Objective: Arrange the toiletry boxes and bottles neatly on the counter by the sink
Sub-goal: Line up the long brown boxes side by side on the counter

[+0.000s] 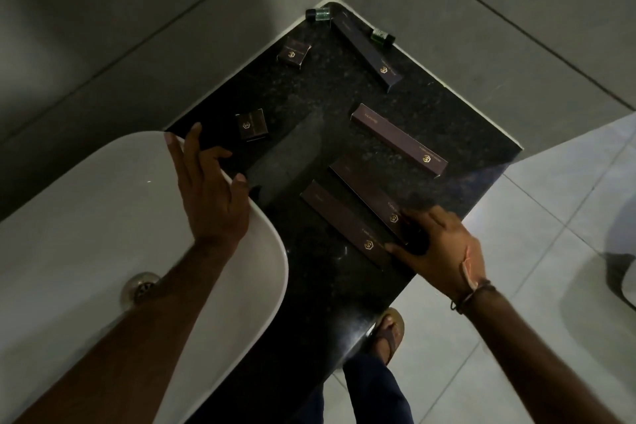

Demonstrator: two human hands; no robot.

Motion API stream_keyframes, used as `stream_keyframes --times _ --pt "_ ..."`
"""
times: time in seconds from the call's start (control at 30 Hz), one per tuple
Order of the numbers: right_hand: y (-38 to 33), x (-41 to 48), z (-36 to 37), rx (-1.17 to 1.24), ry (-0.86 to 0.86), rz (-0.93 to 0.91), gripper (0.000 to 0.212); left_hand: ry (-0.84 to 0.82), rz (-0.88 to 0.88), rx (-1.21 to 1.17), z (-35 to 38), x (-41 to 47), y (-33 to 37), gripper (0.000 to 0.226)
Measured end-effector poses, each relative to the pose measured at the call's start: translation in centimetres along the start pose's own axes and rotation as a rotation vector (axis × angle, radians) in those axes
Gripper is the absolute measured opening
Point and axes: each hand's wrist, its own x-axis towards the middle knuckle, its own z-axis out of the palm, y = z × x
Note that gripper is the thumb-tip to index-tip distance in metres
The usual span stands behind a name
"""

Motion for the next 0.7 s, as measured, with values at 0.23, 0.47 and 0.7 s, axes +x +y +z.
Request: stream_keyframes --times 0.23,0.47,0.7 --pt "0.4 0.7 0.0 0.005 0.005 0.017 0.050 0.011 0.018 0.027 0.0 0.0 0.1 0.036" --pt "0.7 0.8 0.0 -0.011 0.010 -0.016 0.051 -0.018 -0.022 0.042 -0.3 0.0 0.7 0.036" --pt "1.2 3.2 -1.9 -0.030 0.285 0.035 0.048 -0.014 -0.021 0.020 -0.1 0.0 0.6 0.034"
